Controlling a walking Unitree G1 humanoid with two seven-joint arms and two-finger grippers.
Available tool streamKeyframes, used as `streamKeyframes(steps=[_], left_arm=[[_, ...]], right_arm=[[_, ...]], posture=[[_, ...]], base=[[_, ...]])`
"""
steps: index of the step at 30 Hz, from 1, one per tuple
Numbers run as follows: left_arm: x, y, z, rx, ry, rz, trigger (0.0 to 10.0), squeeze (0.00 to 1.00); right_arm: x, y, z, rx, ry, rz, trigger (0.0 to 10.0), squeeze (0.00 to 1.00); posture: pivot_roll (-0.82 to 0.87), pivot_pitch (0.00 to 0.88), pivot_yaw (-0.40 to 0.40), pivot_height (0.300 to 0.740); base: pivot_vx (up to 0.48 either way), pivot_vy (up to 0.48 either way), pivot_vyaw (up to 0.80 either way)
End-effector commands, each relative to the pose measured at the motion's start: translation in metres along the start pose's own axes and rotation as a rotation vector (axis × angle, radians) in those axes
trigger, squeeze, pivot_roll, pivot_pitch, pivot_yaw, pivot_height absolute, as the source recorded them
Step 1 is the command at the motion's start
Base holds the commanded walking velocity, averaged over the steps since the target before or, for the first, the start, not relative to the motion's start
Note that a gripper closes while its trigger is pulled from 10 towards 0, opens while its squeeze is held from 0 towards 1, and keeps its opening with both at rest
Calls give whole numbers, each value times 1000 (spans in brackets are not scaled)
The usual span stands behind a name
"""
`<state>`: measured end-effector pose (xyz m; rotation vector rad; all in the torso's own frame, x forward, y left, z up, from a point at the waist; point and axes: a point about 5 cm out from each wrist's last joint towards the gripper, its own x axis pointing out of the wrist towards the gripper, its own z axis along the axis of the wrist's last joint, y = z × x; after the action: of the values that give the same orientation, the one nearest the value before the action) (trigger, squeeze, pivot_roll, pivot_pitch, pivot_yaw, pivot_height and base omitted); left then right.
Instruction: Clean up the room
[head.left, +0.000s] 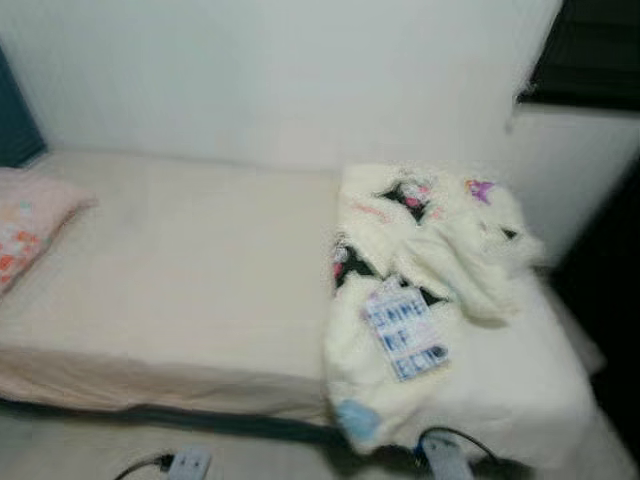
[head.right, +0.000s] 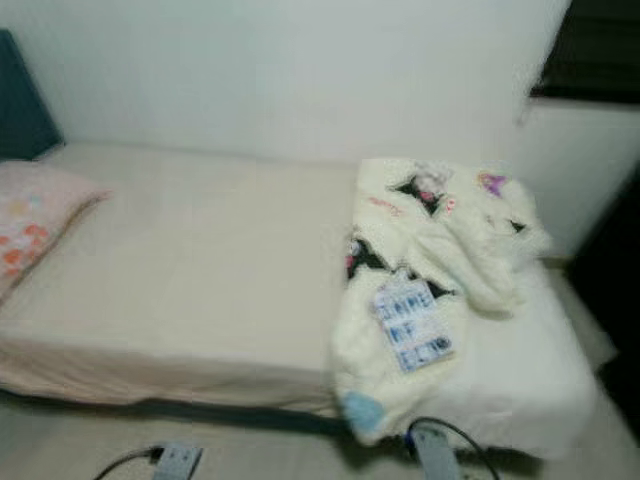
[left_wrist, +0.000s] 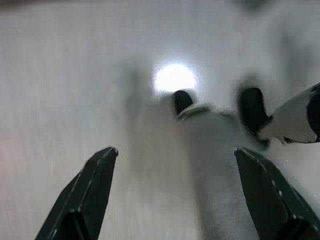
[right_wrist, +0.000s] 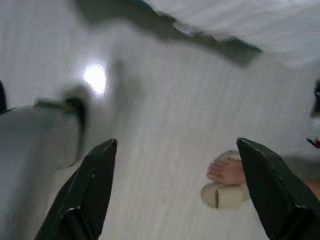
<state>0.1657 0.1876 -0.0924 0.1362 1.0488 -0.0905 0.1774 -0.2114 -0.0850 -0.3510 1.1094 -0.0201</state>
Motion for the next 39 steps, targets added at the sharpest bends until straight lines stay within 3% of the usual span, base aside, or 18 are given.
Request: streamKeyframes(steps=[1,6,14,20,25,39], left_arm=[[0,0,-1,18,7,-5,10000,0],[0,0,-1,12,6,-2,10000,0],[0,1,-2,-12,2,1,10000,0],[-1,1,-3,-4,3,-6,10000,0],[0,1,-2,0,2,-6,10000,0],[0,0,-1,3,5,-9,10000,0]], right_arm=[[0,-3,-3,2,7,-8,10000,0],[0,-2,-3,6,6,-7,10000,0],[0,0,-2,39,-9,6,10000,0],[0,1,2,68,-26,16,10000,0],[0,4,17,158,-86,60,10000,0],[-1,12,35,168,-127,101,10000,0]], posture=[[-60,35,-30,740],[-62,39,-26,740],[-62,45,-26,740],[-61,48,-23,740],[-61,49,-20,740],[-64,50,-19,740]], base=[[0,-472,0],[0,-457,0],[0,0,0],[466,0,0],[474,0,0],[342,0,0]])
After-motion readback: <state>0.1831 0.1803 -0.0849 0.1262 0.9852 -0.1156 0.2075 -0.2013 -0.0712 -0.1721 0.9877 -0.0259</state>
